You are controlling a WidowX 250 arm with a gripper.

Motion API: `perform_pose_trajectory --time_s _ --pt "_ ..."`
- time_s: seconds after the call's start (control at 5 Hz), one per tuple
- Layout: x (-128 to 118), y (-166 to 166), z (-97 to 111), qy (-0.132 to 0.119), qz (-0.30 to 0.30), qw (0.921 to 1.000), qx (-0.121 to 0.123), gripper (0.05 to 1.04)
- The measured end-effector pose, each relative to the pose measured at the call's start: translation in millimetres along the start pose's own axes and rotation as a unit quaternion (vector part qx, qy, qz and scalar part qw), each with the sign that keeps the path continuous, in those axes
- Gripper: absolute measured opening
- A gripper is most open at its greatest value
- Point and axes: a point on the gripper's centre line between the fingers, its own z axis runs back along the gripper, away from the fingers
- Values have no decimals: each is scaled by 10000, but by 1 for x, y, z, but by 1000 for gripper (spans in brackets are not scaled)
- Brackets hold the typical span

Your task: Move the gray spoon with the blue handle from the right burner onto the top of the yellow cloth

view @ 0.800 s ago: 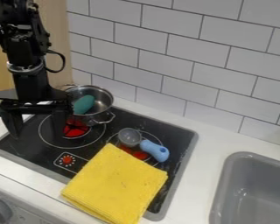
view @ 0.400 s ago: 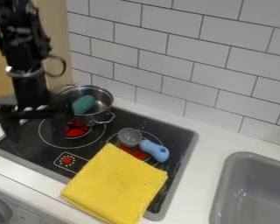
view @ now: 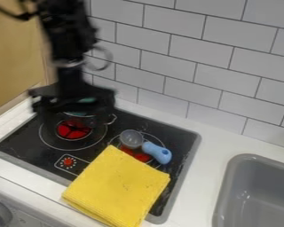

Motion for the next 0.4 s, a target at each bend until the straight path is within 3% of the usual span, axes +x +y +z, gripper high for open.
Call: perform_pose_trajectory --time_s 0.2,0.4 --pt "-2 -21 1 -67 1036 9945 -117 999" --pt "-15 -41 2 -153 2061 9784 -57 999"
